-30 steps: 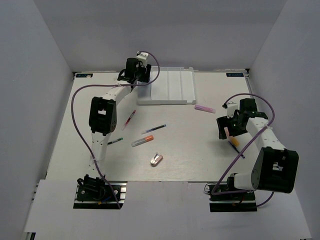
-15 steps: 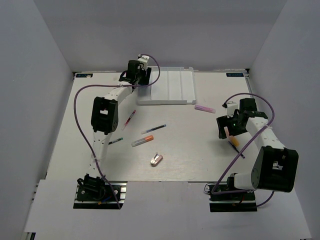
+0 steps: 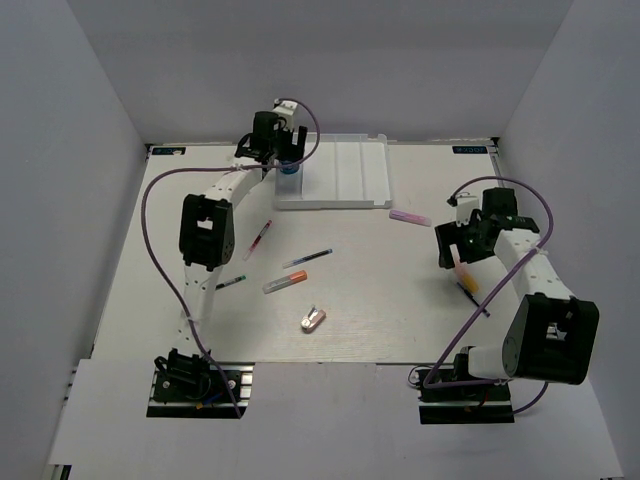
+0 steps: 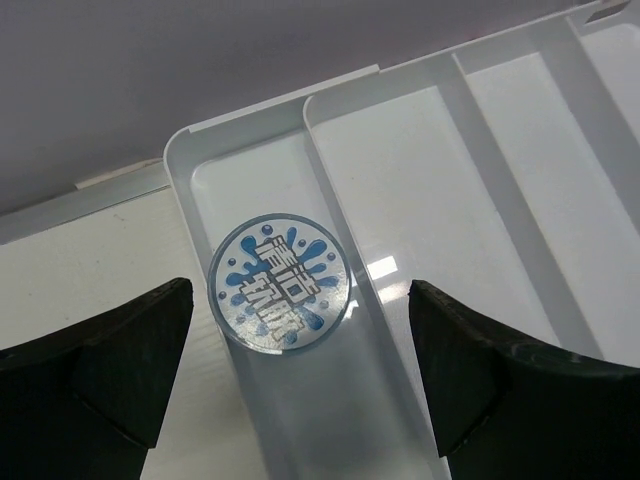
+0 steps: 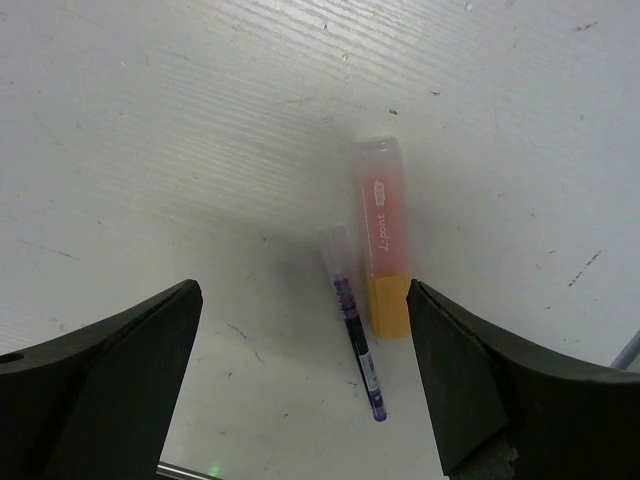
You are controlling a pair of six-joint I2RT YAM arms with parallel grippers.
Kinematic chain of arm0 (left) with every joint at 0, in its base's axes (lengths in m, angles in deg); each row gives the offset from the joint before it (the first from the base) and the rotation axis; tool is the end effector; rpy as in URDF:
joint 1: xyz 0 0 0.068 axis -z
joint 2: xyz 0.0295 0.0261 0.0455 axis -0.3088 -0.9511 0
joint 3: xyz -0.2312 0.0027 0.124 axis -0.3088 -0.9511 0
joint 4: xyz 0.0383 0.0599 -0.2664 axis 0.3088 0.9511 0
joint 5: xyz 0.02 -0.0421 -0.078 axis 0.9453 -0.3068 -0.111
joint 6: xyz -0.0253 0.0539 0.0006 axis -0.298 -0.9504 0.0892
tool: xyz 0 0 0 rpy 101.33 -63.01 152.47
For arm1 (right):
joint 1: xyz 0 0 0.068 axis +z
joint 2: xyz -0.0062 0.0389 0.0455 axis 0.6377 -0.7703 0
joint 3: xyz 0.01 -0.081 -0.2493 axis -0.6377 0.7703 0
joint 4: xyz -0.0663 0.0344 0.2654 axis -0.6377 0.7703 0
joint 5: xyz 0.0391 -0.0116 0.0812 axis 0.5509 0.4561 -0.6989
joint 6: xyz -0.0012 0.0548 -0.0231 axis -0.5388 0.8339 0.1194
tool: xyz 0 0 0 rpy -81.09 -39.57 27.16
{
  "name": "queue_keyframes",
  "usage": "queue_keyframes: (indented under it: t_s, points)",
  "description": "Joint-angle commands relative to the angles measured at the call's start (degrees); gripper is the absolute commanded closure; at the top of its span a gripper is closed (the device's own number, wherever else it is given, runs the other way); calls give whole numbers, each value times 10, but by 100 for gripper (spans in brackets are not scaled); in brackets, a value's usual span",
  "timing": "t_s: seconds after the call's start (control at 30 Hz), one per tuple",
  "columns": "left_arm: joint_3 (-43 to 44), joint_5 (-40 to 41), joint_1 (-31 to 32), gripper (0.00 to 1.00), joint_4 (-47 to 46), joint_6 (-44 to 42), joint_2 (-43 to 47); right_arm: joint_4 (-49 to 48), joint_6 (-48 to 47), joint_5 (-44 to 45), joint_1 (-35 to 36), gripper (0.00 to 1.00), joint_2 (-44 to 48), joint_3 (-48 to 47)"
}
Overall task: Sort the stationery into containers
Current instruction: Place the stationery in the storage box, then pick up the pen from the center of the board.
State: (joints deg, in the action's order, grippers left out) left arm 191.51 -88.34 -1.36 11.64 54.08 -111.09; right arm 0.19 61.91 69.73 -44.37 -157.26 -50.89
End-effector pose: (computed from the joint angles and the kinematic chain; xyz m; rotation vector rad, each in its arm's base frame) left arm 0.5597 -0.1699 0.1937 0.3878 2.0212 -0.2104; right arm 0.2836 -0.0154 0.2115 -0.4697 2.5629 0.0754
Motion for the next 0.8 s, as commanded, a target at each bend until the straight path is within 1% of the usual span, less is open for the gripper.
queue_keyframes:
  t_s: [0.0,0.03,0.07,0.1,0.13,0.17,0.2,0.23,0.27,0.3,0.33,0.37,0.4,0.43,0.47,0.5,0.53,0.63,0.67,0.77]
  points:
    - [27,-22,-11,2,31,24,105,8,-12,-16,1,11,21,-43]
    - [21,-43,-12,2,37,52,117,10,-20,-17,1,11,21,-50]
    - [-3,-51,-12,2,46,58,134,6,-29,-21,4,11,21,-56]
    - [-20,-60,-17,3,49,53,174,2,-50,-25,4,11,13,-72]
    - [-38,-86,-17,3,52,46,196,-4,-62,-27,4,11,4,-82]
    - [-77,-102,-17,4,58,40,218,-12,-90,-33,5,15,-6,-109]
    - [-97,-120,-17,5,61,35,240,-14,-104,-37,4,17,-39,-126]
    - [-117,-137,-17,5,66,32,286,-15,-119,-39,6,20,-57,-147]
    - [-134,-165,-17,5,83,32,305,-6,-135,-51,8,24,-82,-168]
    - [-162,-184,-22,4,96,32,322,2,-165,-58,9,26,-127,-218]
    - [-170,-204,-22,3,112,38,347,9,-181,-62,10,28,-151,-246]
    - [-176,-256,-28,3,146,39,356,34,-197,-70,11,33,-177,-273]
    - [-191,-283,-34,3,162,40,364,43,-210,-83,16,34,-225,-299]
    - [-200,-307,-34,3,176,42,377,49,-232,-86,20,35,-247,-344]
    - [-213,-351,-40,4,187,43,384,55,-243,-86,26,37,-270,-363]
    - [-226,-373,-41,4,186,43,392,61,-251,-84,30,37,-310,-379]
    - [-251,-383,-46,6,185,49,399,63,-265,-82,33,38,-328,-403]
    - [-306,-386,-46,6,157,64,432,61,-278,-71,47,42,-381,-429]
    - [-317,-383,-46,6,149,64,444,54,-279,-68,64,42,-390,-430]
    - [-338,-367,-46,7,150,62,452,25,-278,-61,78,42,-411,-418]
